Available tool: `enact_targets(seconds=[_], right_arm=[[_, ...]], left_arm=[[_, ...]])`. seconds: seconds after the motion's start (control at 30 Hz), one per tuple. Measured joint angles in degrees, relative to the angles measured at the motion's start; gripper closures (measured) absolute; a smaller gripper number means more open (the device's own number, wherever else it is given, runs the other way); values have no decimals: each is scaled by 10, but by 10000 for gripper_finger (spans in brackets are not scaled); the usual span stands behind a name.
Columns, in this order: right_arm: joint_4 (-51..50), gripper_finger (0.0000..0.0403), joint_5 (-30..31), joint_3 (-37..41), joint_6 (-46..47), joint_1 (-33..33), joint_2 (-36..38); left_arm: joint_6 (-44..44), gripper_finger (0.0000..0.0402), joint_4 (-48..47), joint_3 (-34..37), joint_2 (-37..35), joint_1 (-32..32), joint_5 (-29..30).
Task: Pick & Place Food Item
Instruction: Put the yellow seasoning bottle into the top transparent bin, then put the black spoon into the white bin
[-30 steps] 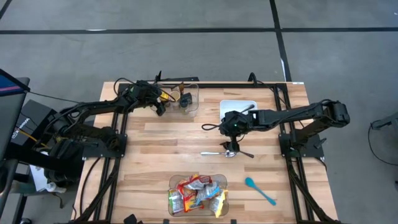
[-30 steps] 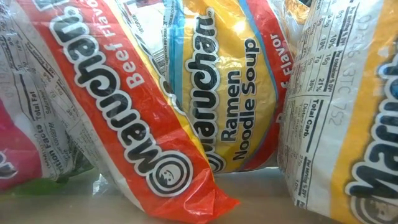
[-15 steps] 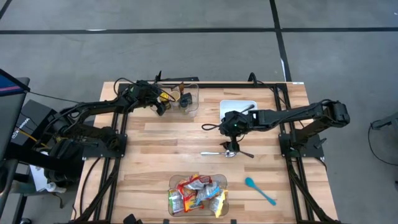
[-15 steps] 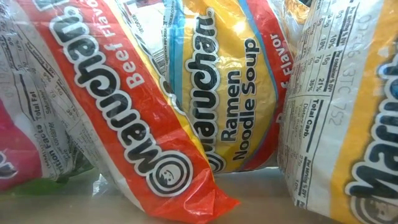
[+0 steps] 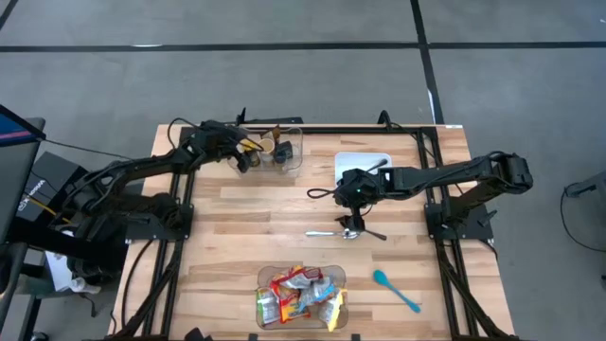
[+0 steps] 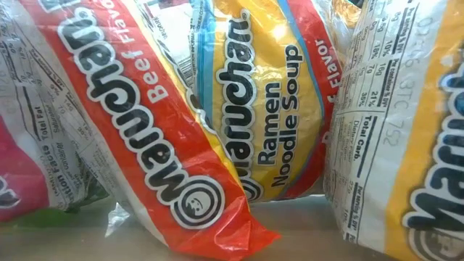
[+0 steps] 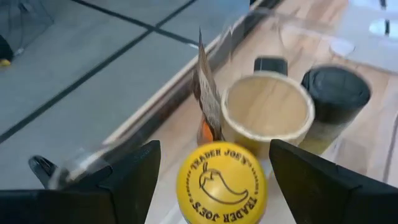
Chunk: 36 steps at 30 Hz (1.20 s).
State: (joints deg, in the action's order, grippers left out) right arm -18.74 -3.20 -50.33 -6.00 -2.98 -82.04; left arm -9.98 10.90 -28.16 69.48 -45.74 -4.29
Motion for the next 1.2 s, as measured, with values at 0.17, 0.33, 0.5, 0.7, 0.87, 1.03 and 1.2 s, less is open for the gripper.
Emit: enact_targets(seconds=[0.17, 0.33, 0.5, 0.7, 0.87, 1.03, 1.2], right_arm=[[0, 45, 0, 0, 0, 0, 0], [0, 45, 0, 0, 0, 0, 0], [0, 45, 0, 0, 0, 0, 0], [0, 45, 0, 0, 0, 0, 0], [0, 45, 0, 0, 0, -1, 0], [0, 45, 0, 0, 0, -1, 0], [0, 45, 0, 0, 0, 0, 0]], left_arm=[[15, 105, 0, 0, -35, 0, 0], [42, 105, 8, 0, -70, 0, 0], [89, 105, 12, 0, -96, 0, -1], [90, 131, 18, 0, -107, 12, -38], [90, 202, 21, 0, -107, 35, -46], [122, 270, 21, 0, -106, 56, -47], [194, 306, 21, 0, -106, 75, -47]])
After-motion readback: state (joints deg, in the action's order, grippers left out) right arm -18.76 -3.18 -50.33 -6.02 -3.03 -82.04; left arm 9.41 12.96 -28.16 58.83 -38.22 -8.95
